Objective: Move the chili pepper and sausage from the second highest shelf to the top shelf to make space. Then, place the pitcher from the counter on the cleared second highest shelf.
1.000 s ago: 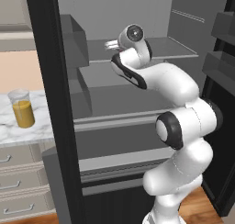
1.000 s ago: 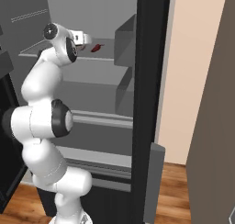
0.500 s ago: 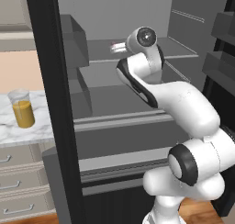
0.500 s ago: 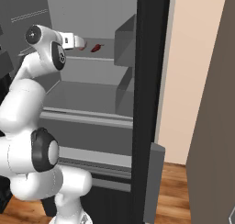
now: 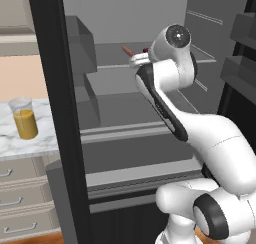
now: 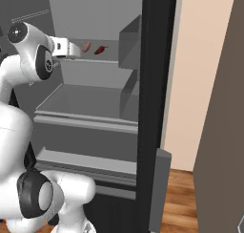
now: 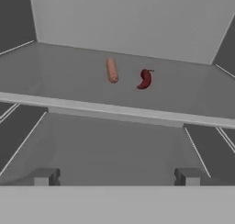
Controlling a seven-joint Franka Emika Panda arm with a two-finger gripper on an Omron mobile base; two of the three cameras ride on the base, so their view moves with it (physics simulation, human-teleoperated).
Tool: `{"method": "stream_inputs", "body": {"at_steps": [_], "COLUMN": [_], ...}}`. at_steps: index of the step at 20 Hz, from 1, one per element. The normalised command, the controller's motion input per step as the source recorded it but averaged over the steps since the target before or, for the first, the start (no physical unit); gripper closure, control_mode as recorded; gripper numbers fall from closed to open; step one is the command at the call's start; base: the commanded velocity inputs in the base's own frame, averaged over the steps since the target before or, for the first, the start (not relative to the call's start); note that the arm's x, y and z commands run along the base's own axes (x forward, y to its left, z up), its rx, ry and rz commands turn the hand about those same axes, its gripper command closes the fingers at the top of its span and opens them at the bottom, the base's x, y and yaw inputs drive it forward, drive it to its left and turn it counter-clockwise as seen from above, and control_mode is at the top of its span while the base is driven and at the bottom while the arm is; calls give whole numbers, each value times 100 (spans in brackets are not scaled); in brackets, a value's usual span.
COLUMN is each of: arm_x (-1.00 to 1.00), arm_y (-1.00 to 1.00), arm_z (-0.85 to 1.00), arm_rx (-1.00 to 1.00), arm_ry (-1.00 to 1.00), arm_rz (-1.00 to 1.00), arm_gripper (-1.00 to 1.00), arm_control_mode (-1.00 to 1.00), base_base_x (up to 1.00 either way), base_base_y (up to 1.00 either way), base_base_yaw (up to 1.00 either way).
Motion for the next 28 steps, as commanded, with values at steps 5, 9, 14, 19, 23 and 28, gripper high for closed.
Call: {"method": "stream_inputs", "body": {"at_steps": [5, 9, 14, 19, 23, 28], "arm_x": [-100, -96, -74, -34, -33, -45], "arm_y": [-26, -36, -35, -4, -7, -19], "arm_z": [-20, -7, -14, -43, -53, -38], "arm_rx": [1, 1, 0, 0, 0, 0], "arm_ry": [14, 21, 24, 29, 31, 19], "arm_rz": [0, -1, -2, -4, -4, -1], "arm_gripper": [-100, -100, -100, -100, -100, -100], "arm_control_mode": [-100, -100, -100, -100, -100, -100], "base_base_x": [0, 0, 0, 0, 0, 0], "base_base_y": [0, 0, 0, 0, 0, 0], "base_base_yaw": [0, 0, 0, 0, 0, 0]}}
